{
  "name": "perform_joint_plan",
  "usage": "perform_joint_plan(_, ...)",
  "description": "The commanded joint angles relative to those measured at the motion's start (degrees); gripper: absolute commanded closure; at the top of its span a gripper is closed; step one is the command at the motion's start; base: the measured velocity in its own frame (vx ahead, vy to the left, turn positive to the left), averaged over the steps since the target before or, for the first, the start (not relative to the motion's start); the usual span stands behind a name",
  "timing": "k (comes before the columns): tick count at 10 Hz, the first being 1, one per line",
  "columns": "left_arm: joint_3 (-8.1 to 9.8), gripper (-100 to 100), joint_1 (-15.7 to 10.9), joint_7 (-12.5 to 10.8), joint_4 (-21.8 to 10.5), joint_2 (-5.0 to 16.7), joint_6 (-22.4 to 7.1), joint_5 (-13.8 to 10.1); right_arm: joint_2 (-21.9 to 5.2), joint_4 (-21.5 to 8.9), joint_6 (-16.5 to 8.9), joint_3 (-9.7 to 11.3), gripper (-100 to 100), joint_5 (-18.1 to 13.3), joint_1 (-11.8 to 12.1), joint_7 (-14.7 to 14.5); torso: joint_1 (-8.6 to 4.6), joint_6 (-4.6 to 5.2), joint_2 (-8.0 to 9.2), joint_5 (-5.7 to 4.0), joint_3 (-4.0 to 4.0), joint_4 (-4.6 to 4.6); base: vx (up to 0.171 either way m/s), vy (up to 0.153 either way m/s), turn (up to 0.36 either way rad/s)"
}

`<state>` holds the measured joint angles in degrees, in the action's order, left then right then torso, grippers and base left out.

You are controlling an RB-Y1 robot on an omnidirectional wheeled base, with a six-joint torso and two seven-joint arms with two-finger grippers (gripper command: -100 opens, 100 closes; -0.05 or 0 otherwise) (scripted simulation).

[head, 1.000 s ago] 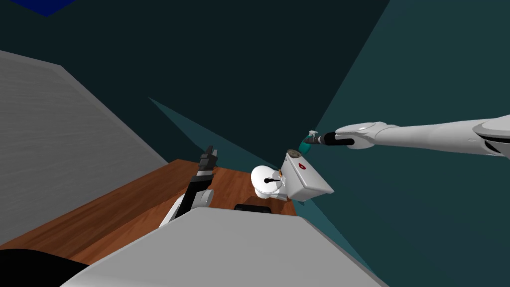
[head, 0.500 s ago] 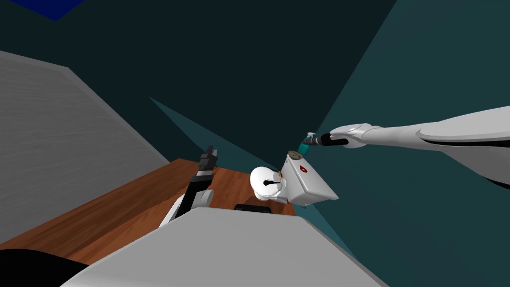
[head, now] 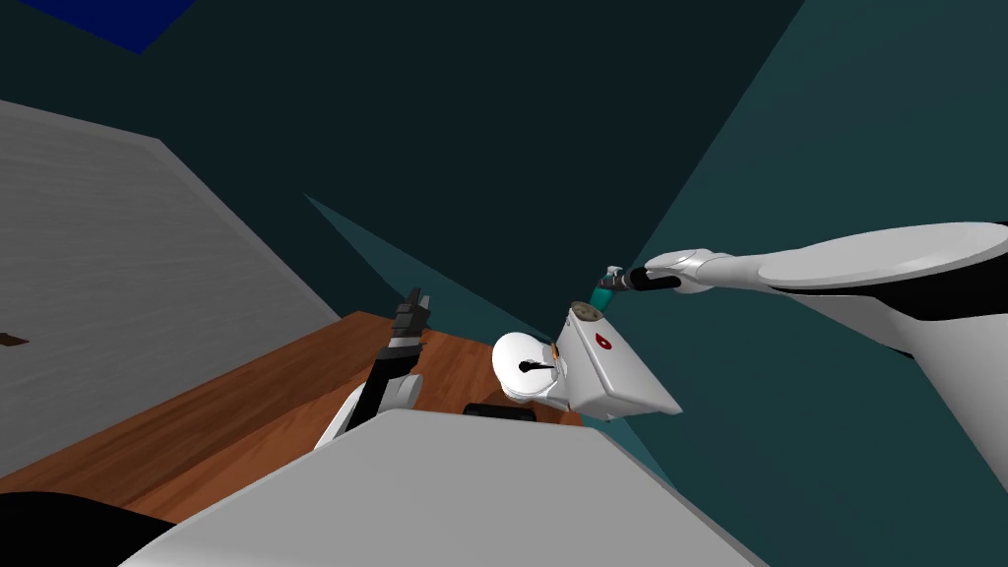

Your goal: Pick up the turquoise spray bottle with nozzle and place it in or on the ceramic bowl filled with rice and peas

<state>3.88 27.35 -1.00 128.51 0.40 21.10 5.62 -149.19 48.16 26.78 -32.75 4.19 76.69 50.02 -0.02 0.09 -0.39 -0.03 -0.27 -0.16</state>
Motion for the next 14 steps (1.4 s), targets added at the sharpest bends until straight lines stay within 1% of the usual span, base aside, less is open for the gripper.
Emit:
perform_joint_plan(1, 0.00, 0, 0.00, 0.00, 0.00, 0.00, 0.00, 0.00, -1.41, -2.28, 1.02, 1.17, 100, 0.35, 1.36, 2.00, 0.00, 0.00, 0.00, 0.00, 0.00, 0.00, 0.079, -0.065, 0.072)
perform_joint_plan(4, 0.00, 0, 0.00, 0.00, 0.00, 0.00, 0.00, 0.00, -3.71, -6.33, 2.80, 3.31, 100, 0.97, 4.09, 5.11, -0.04, 0.00, -0.01, 0.02, 0.00, 0.00, 0.072, -0.087, 0.078)
perform_joint_plan(5, 0.00, 0, 0.00, 0.00, 0.00, 0.00, 0.00, 0.00, -3.53, -6.61, 2.88, 2.25, 100, 1.17, 4.39, 4.09, -0.07, 0.01, -0.04, 0.00, -0.03, -0.01, 0.038, -0.043, 0.021)
perform_joint_plan(6, 0.00, 0, 0.00, 0.00, 0.00, 0.00, 0.00, 0.00, -3.57, -6.82, 3.00, 2.31, -100, 1.21, 4.55, 4.26, 0.11, 0.01, 0.10, 0.04, 0.06, 0.03, 0.008, -0.009, -0.002)
perform_joint_plan(10, -0.01, 0, -0.01, 0.00, 0.00, -0.01, 0.00, 0.00, -3.56, -6.80, 2.98, 2.31, -100, 1.21, 4.54, 4.25, 0.35, 0.00, 0.35, 0.12, 0.21, 0.10, 0.000, 0.000, 0.000)
perform_joint_plan(11, -0.01, 0, -0.01, 0.00, 0.00, -0.01, 0.00, 0.00, -3.56, -6.80, 2.98, 2.31, 0, 1.21, 4.54, 4.25, 0.36, 0.00, 0.36, 0.12, 0.22, 0.10, 0.000, 0.000, 0.000)
perform_joint_plan(12, -0.01, 0, -0.01, 0.00, 0.00, -0.01, 0.00, 0.00, -1.96, -7.03, 5.22, 3.43, -100, 0.52, 2.41, 4.18, 0.36, 0.00, 0.36, 0.12, 0.22, 0.10, 0.018, 0.021, 0.012)
perform_joint_plan(14, -0.01, 0, 0.00, 0.00, 0.00, -0.01, 0.00, 0.00, -0.89, -7.18, 6.71, 4.18, -100, 0.07, 0.98, 4.14, 0.47, 0.01, 0.27, 0.15, 0.18, 0.09, 0.042, 0.032, 0.004)
